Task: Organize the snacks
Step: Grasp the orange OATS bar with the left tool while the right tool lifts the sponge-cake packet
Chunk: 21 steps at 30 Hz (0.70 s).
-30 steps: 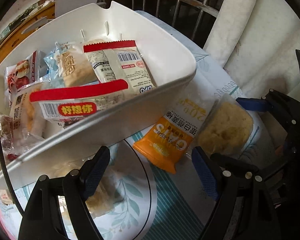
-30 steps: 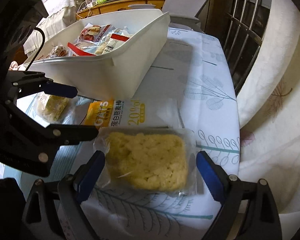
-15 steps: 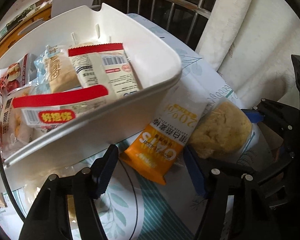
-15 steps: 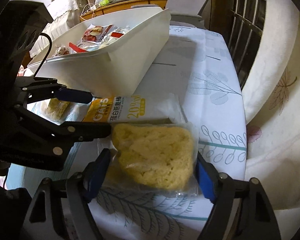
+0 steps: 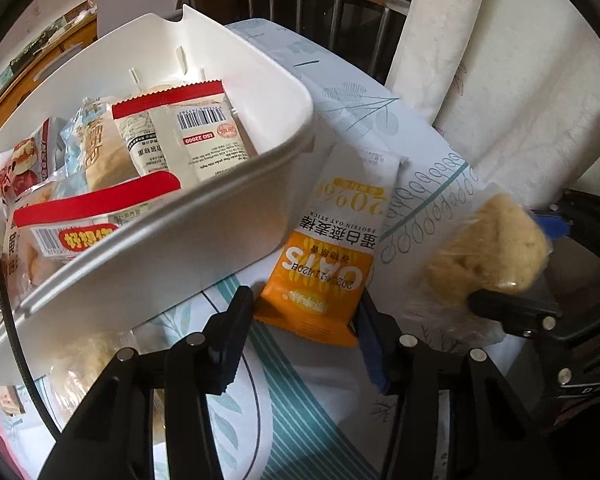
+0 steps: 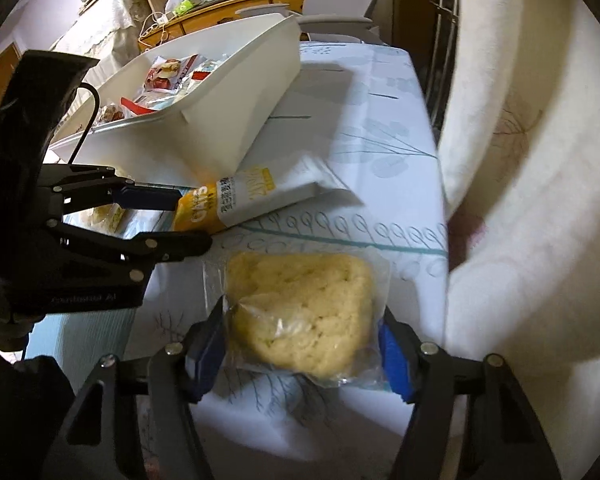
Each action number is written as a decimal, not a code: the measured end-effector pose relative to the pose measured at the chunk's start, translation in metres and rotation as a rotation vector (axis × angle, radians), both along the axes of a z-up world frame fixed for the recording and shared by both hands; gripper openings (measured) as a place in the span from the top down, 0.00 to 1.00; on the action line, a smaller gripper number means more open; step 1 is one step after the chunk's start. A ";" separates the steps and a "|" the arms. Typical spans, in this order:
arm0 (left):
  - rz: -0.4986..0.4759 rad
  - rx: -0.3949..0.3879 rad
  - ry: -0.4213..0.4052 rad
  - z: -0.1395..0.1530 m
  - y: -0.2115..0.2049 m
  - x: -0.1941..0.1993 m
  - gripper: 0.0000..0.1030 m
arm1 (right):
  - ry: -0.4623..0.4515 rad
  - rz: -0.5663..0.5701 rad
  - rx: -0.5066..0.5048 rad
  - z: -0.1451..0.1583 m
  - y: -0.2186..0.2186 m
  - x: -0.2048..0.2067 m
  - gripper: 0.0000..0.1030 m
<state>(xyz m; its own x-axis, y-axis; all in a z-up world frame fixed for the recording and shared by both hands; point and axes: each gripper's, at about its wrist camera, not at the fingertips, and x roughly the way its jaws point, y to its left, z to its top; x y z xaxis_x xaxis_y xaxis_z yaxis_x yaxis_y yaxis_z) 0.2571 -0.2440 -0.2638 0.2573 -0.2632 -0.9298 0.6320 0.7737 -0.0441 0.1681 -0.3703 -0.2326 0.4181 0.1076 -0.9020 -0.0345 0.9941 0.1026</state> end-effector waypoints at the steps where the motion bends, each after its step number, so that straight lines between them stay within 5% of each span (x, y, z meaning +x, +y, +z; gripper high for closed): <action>1: 0.002 0.001 0.003 0.000 -0.001 -0.001 0.53 | 0.000 -0.006 -0.002 0.001 -0.002 -0.002 0.36; 11: 0.028 -0.047 -0.039 0.024 -0.008 -0.024 0.54 | -0.013 -0.107 0.038 0.021 -0.016 -0.019 0.36; 21: 0.052 -0.131 -0.133 0.093 0.023 -0.049 0.54 | -0.109 -0.173 0.058 0.067 -0.018 -0.025 0.36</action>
<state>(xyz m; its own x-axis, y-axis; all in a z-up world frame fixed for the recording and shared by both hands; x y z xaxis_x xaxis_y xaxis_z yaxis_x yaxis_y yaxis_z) 0.2079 -0.2210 -0.1710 0.3918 -0.3633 -0.8453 0.5986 0.7983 -0.0657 0.1435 -0.3879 -0.1652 0.5293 0.0768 -0.8450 0.1218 0.9787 0.1652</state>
